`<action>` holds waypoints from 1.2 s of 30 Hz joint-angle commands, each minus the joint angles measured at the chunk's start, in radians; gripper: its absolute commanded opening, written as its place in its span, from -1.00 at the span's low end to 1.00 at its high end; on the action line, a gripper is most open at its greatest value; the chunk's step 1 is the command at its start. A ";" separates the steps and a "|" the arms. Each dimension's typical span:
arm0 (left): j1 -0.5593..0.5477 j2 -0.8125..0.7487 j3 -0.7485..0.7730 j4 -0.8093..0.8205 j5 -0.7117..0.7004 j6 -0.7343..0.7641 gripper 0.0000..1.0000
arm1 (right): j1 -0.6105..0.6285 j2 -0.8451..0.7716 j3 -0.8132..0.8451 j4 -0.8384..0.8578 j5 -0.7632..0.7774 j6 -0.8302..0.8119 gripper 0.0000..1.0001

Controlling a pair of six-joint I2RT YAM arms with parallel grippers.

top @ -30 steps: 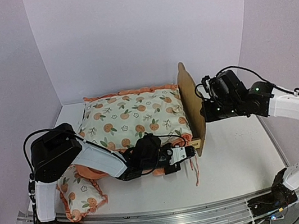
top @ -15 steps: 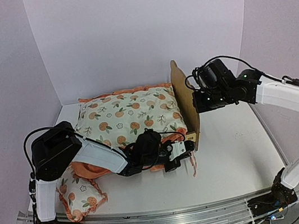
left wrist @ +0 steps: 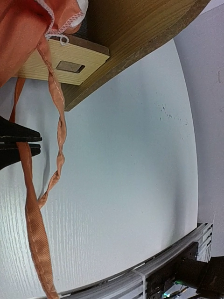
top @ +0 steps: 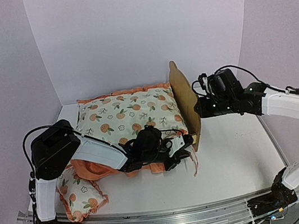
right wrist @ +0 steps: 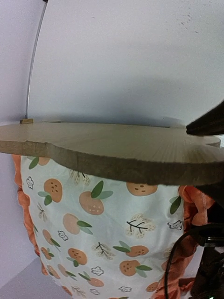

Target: Set up the pet bed

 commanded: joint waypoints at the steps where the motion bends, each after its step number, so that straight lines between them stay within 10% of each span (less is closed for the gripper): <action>1: -0.021 -0.012 0.031 -0.025 0.091 -0.065 -1.00 | -0.011 -0.114 -0.087 -0.038 -0.103 0.050 -0.08; 10: -0.009 -0.015 0.030 -0.013 0.105 -0.068 -1.00 | -0.007 -0.352 -0.264 -0.257 -0.255 0.134 0.15; 18: -0.004 -0.022 0.022 -0.008 0.103 -0.077 -1.00 | 0.202 -0.474 -0.714 0.308 -0.156 0.275 -0.02; 26: -0.004 -0.013 0.034 -0.012 0.092 -0.081 -1.00 | 0.213 -0.187 -0.755 0.574 -0.218 0.343 0.07; 36: -0.004 0.002 0.060 -0.022 0.080 -0.082 -1.00 | 0.214 0.061 -0.693 0.726 -0.229 0.368 -0.41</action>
